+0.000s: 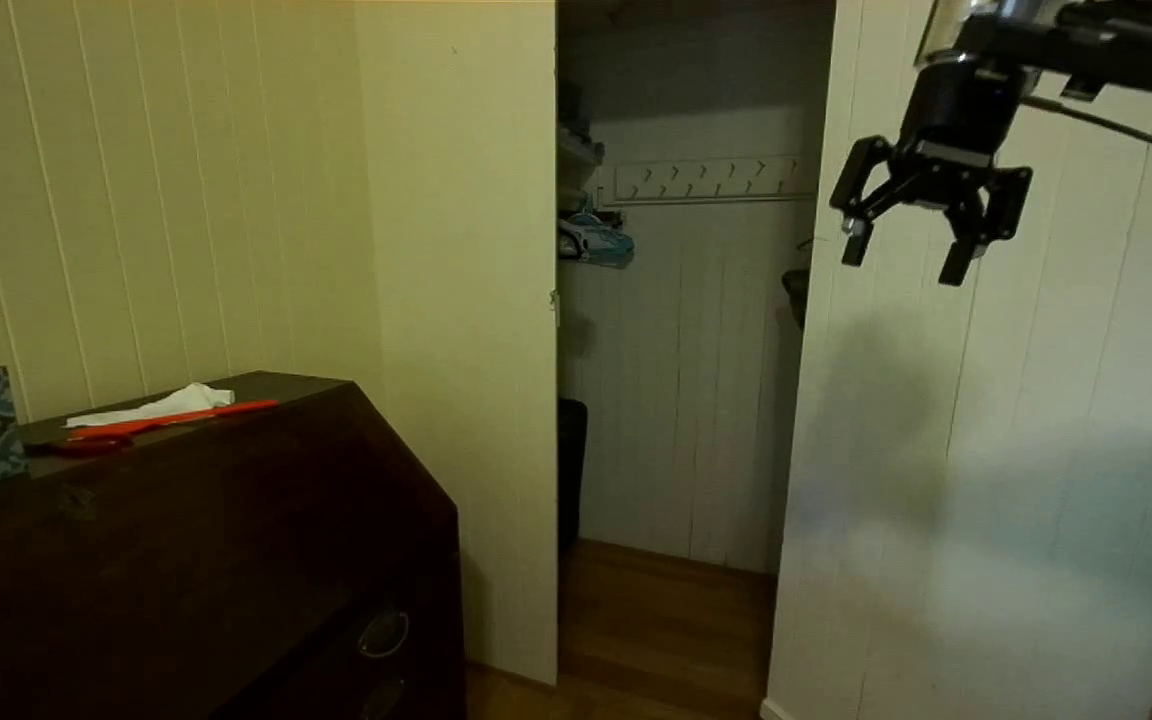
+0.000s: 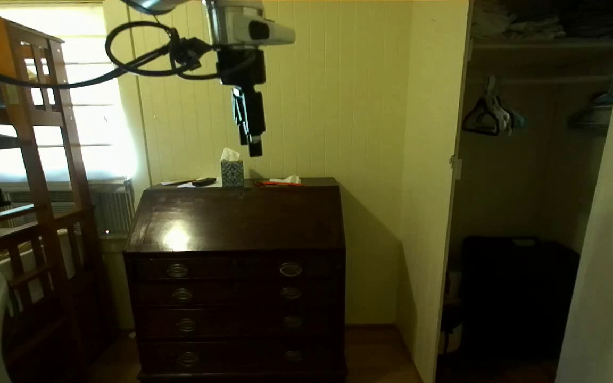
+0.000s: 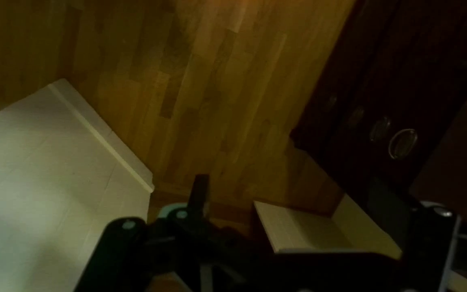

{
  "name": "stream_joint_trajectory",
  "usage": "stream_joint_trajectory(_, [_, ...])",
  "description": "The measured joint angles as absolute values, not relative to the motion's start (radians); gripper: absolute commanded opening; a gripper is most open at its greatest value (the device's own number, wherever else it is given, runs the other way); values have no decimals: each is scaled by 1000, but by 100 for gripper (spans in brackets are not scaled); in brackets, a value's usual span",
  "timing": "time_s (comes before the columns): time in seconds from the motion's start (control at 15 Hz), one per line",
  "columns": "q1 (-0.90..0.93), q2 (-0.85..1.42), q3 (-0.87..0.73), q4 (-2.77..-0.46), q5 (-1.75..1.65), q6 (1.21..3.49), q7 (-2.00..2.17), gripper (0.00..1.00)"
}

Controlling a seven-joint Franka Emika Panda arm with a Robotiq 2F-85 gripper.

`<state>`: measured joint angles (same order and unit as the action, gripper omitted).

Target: Close the door

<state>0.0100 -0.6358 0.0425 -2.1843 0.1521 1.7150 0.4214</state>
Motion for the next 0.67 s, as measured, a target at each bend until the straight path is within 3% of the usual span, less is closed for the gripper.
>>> stream_joint_trajectory(0.27, [-20, -694, -70, -2097, 265, 1614, 392, 100])
stream_joint_trajectory(0.67, [-161, -847, -90, -2045, 280, 1597, 467, 100])
